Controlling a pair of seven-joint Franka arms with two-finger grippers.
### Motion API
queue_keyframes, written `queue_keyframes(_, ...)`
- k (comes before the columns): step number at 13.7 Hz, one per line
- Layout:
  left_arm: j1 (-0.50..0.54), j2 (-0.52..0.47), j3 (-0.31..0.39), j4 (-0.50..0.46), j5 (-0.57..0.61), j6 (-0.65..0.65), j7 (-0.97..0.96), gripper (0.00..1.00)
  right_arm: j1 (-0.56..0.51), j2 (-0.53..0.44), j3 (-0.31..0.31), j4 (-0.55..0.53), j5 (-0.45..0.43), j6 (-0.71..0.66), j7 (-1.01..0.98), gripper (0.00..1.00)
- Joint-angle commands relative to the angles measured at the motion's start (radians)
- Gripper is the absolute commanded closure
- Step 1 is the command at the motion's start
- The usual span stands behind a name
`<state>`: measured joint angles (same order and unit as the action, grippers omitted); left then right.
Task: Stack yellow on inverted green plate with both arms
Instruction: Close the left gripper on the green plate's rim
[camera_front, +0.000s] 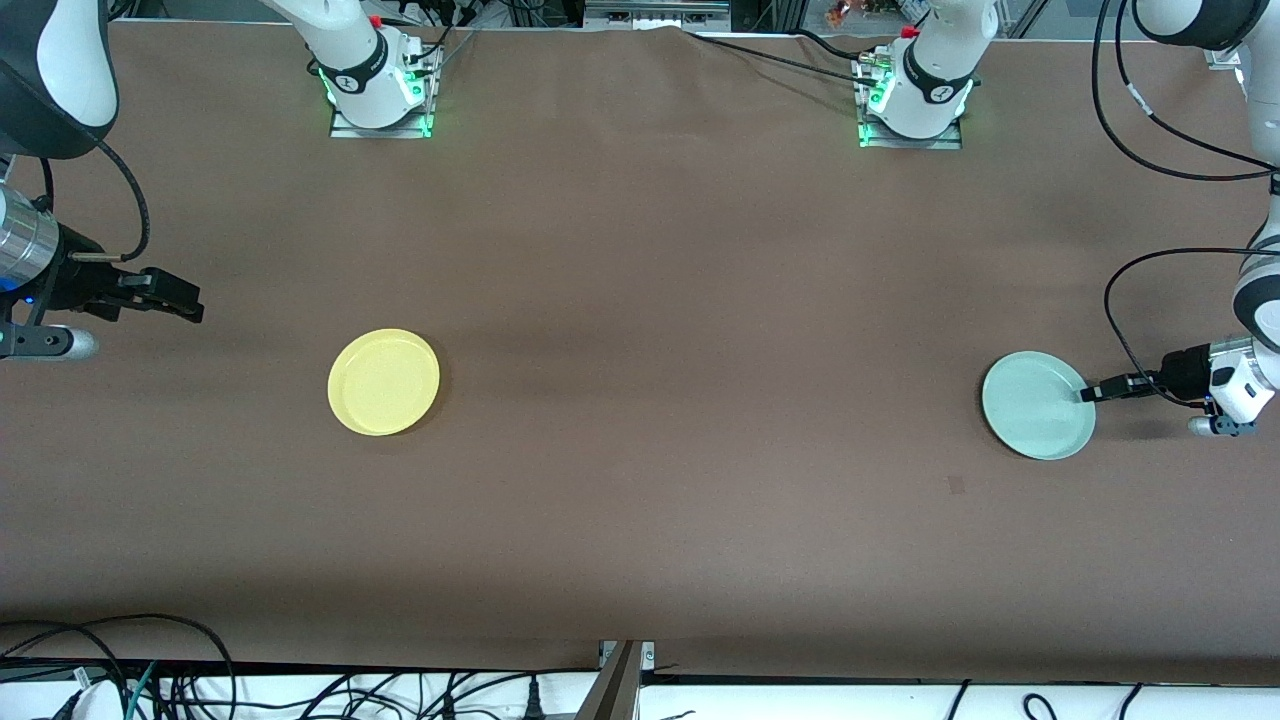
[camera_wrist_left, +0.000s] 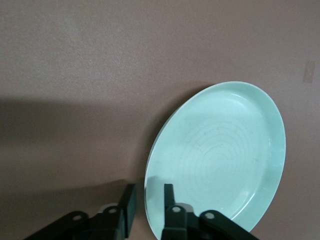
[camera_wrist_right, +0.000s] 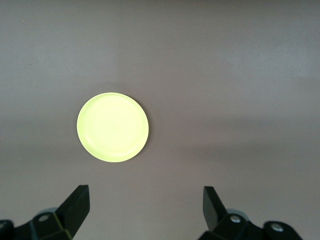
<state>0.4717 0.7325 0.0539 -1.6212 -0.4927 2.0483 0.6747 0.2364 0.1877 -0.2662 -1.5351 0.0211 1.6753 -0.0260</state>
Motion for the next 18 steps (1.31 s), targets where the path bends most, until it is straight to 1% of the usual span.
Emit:
queue_keyframes(1, 0.016, 0.028, -0.006, 0.026, -0.033, -0.004, 0.026, 0.79, -0.005, -0.004, 0.004, 0.001, 0.013, 0.0, 0.014, 0.0)
queue_keyframes(3, 0.024, 0.034, -0.006, 0.026, -0.044, -0.004, 0.026, 0.77, -0.005, 0.001, 0.004, 0.003, 0.016, 0.0, 0.014, 0.0)
queue_keyframes(4, 0.022, 0.034, -0.006, 0.026, -0.053, -0.004, 0.029, 0.73, -0.006, 0.007, 0.004, 0.003, 0.038, 0.0, 0.014, 0.0)
queue_keyframes(5, 0.024, 0.036, -0.006, 0.026, -0.053, -0.004, 0.034, 0.73, -0.006, 0.007, 0.004, 0.003, 0.054, 0.0, 0.008, 0.0)
queue_keyframes(6, 0.022, 0.034, -0.006, 0.026, -0.053, -0.005, 0.034, 0.79, -0.006, 0.007, 0.002, 0.004, 0.053, -0.002, 0.002, 0.0)
queue_keyframes(7, 0.022, 0.034, -0.006, 0.027, -0.053, -0.005, 0.033, 0.82, -0.008, 0.006, 0.001, 0.004, 0.053, -0.002, 0.001, 0.0)
queue_keyframes(8, 0.021, 0.033, -0.006, 0.027, -0.052, -0.008, 0.032, 0.9, -0.008, 0.006, -0.001, 0.004, 0.054, -0.002, 0.001, 0.0)
queue_keyframes(9, 0.022, 0.031, -0.006, 0.027, -0.053, -0.01, 0.032, 0.94, -0.008, 0.006, -0.001, 0.004, 0.054, -0.002, 0.0, 0.0)
queue_keyframes(10, 0.022, 0.031, -0.006, 0.027, -0.053, -0.011, 0.032, 1.0, -0.008, 0.006, -0.001, 0.004, 0.054, -0.002, -0.002, 0.0)
queue_keyframes(12, 0.021, 0.025, -0.008, 0.03, -0.053, -0.017, 0.031, 1.0, -0.008, 0.006, -0.001, 0.004, 0.054, -0.003, -0.008, 0.0)
queue_keyframes(13, 0.013, 0.021, -0.012, 0.061, -0.05, -0.028, 0.025, 1.0, -0.009, 0.006, -0.001, 0.004, 0.054, -0.005, -0.008, 0.0)
queue_keyframes(15, -0.004, 0.007, -0.029, 0.144, -0.035, -0.114, -0.003, 1.0, -0.009, 0.006, -0.001, 0.004, 0.053, -0.003, -0.008, 0.0)
queue_keyframes(16, -0.034, -0.008, -0.028, 0.158, -0.024, -0.132, -0.027, 1.0, -0.009, 0.006, -0.001, 0.004, 0.053, -0.006, -0.008, 0.0)
queue_keyframes(18, -0.118, -0.086, -0.031, 0.159, 0.092, -0.132, -0.099, 1.0, -0.006, 0.007, 0.002, 0.004, 0.054, -0.006, 0.0, 0.0)
